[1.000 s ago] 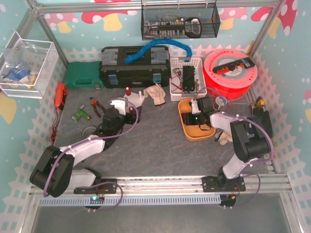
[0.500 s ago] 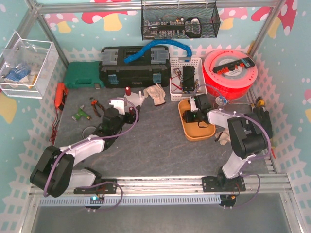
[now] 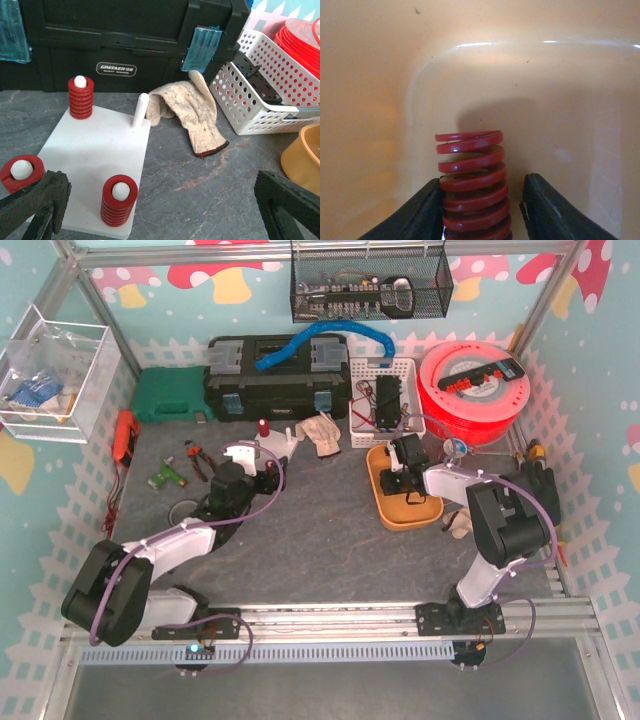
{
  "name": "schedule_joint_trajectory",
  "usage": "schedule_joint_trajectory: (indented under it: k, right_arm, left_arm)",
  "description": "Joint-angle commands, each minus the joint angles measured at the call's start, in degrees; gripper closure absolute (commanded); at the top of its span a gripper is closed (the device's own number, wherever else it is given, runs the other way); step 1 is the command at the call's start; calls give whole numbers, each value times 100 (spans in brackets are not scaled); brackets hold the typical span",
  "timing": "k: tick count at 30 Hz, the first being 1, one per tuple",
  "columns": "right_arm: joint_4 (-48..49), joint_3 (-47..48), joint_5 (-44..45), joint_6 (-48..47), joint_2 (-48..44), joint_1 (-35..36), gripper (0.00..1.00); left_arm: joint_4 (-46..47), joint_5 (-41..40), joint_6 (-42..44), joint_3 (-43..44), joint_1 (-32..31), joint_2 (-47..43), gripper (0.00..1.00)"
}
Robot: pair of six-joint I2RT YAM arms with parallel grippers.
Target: Install the large spring
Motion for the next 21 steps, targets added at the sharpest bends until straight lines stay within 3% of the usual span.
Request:
schedule_joint_trajectory:
  k: [1, 10, 21]
  right_arm:
    - [-503, -57, 102, -61, 141, 29, 57]
    - [-404, -106, 335, -257, -192, 46, 70]
    - [471, -493, 542, -564, -1768, 318, 82]
  left_arm:
    - [-34, -211, -22, -52, 27, -112, 1]
    - [-68, -302, -227, -111, 79, -319, 1]
    - [-85, 800, -775, -164, 176, -1032, 3]
